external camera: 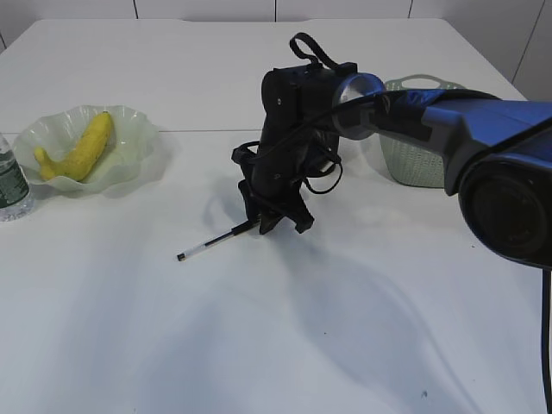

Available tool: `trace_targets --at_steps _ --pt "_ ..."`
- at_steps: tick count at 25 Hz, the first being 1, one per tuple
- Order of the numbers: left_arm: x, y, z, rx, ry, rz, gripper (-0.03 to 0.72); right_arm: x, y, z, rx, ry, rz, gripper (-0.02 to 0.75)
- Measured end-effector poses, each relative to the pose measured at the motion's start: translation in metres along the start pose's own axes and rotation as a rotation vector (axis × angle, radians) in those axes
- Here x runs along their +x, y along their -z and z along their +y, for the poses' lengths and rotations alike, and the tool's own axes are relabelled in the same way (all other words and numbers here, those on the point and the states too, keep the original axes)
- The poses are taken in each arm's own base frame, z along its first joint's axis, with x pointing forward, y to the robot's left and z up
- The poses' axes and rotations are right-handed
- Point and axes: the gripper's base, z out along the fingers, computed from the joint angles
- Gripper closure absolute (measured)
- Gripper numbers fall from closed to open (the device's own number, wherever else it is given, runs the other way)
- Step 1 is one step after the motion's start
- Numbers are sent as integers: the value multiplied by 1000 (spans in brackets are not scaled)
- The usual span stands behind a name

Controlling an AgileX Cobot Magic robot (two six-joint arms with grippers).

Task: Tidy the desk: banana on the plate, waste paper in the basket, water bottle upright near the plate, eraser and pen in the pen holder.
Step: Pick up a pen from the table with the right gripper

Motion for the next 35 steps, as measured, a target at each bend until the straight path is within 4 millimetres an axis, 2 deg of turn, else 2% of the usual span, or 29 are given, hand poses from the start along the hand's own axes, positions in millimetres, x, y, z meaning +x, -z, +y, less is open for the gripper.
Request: trace_targets --at_steps 22,35 --pt "0 0 0 2 0 1 245 0 -2 4 -41 -25 -6 486" --pt "0 0 0 2 0 1 245 1 -2 1 -8 -25 -1 486"
